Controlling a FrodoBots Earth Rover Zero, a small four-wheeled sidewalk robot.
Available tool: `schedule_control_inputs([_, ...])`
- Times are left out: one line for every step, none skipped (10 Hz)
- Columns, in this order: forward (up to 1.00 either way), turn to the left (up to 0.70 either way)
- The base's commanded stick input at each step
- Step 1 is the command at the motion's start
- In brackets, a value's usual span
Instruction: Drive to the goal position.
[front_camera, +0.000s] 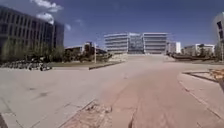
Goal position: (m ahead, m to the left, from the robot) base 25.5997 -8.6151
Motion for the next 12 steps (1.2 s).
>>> schedule_control_inputs([0.7,0.0])
schedule_control_inputs([0.7,0.0])
schedule_control_inputs([0.7,0.0])
schedule_control_inputs([0.7,0.0])
schedule_control_inputs([0.7,0.0])
schedule_control_inputs([0.7,0.0])
schedule_control_inputs([0.7,0.0])
schedule_control_inputs([0.7,0.0])
schedule_control_inputs([0.7,0.0])
schedule_control_inputs([0.7,-0.01])
schedule_control_inputs([0.7,-0.02])
schedule_control_inputs([0.7,-0.03])
